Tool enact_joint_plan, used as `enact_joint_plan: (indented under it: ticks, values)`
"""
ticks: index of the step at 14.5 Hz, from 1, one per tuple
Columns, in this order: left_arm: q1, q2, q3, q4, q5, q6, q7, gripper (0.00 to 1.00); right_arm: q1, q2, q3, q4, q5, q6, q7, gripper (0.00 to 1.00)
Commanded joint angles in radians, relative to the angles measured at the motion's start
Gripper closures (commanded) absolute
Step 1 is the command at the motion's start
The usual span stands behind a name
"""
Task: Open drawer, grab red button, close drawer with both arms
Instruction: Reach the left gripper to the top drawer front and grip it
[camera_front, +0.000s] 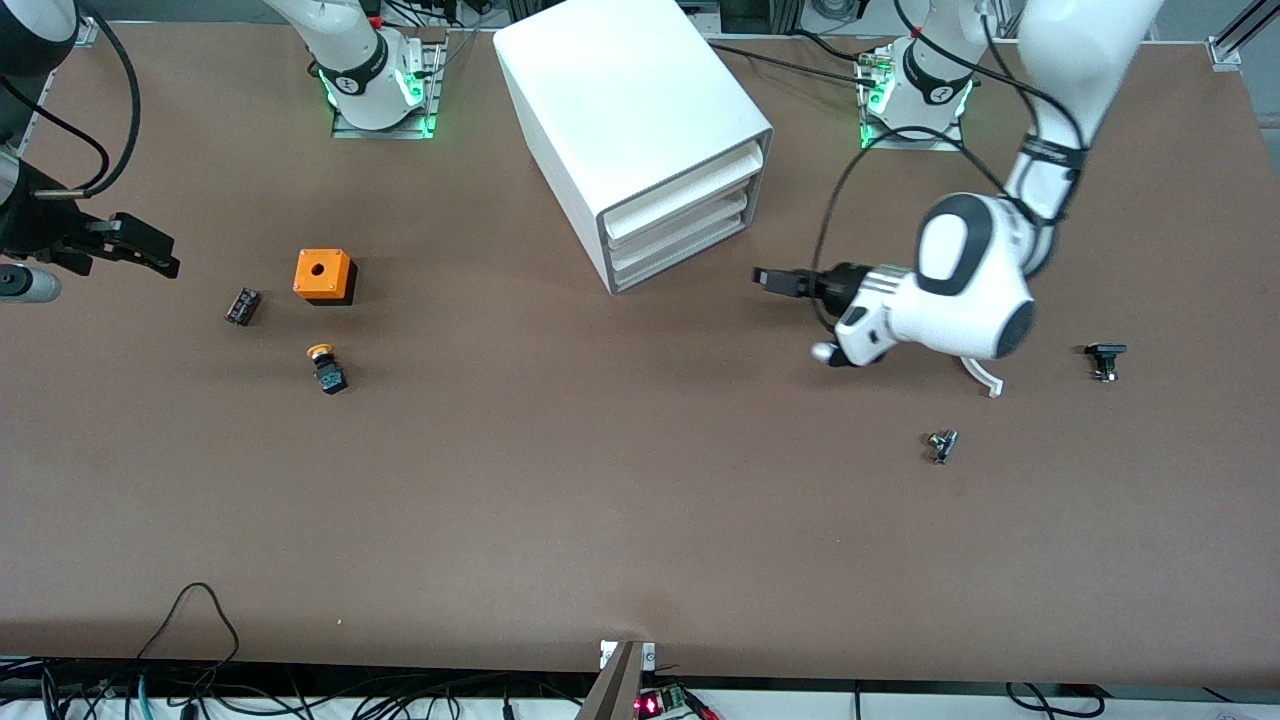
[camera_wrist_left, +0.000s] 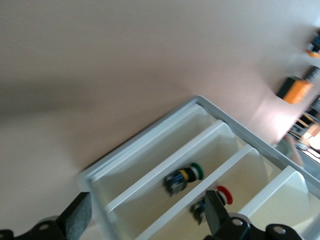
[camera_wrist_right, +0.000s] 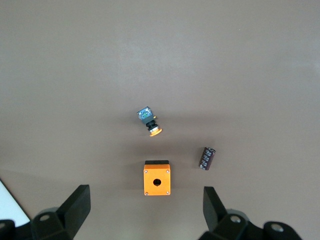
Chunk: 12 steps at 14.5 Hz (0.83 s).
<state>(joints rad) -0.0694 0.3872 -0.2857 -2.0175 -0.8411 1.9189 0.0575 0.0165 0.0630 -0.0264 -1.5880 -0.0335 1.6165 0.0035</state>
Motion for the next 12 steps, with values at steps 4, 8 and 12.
enact_joint_plan:
  ticks: [4, 8, 12]
  values:
    - [-0.038, -0.03, -0.108, -0.17, -0.147, 0.103, 0.202, 0.0, -0.006, -0.012, 0.006, 0.01, 0.006, -0.012, -0.014, 0.0]
    - [-0.041, -0.031, -0.159, -0.173, -0.147, 0.103, 0.203, 0.0, -0.007, -0.005, 0.0, 0.016, 0.012, -0.015, -0.013, 0.0]
    - [-0.044, -0.028, -0.181, -0.182, -0.147, 0.107, 0.211, 0.12, -0.007, -0.009, 0.002, 0.016, 0.01, -0.017, -0.014, 0.0]
